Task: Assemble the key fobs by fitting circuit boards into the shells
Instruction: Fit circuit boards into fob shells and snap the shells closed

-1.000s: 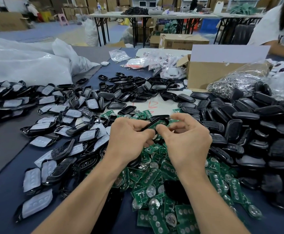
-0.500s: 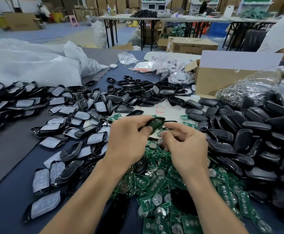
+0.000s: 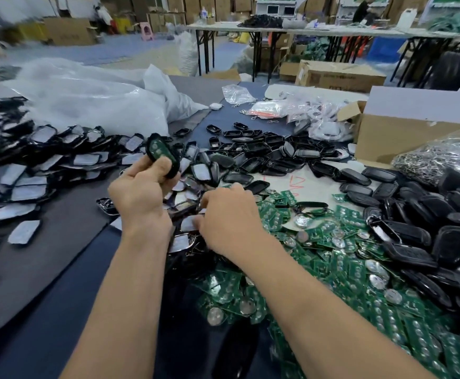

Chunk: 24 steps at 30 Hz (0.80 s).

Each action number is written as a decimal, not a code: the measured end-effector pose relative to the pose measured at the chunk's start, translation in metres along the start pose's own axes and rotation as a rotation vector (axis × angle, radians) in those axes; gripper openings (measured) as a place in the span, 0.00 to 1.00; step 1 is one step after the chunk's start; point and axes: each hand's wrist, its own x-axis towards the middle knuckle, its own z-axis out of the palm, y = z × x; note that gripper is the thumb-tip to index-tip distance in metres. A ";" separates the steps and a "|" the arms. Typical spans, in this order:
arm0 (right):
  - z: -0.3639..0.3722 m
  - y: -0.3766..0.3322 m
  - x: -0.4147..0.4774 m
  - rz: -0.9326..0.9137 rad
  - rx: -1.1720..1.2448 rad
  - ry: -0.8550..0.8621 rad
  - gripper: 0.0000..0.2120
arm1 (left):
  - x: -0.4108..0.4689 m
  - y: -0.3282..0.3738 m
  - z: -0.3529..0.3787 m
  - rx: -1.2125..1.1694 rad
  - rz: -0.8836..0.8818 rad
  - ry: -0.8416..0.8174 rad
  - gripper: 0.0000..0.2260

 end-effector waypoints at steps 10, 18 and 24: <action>-0.020 0.038 -0.030 0.236 0.690 0.113 0.04 | -0.019 -0.015 0.016 0.036 -0.084 0.004 0.10; -0.047 0.103 -0.092 0.488 1.165 0.278 0.09 | -0.073 -0.053 0.043 0.269 -0.038 -0.405 0.08; -0.049 0.112 -0.095 0.486 1.308 0.259 0.05 | -0.091 -0.066 0.043 0.497 -0.084 -0.573 0.18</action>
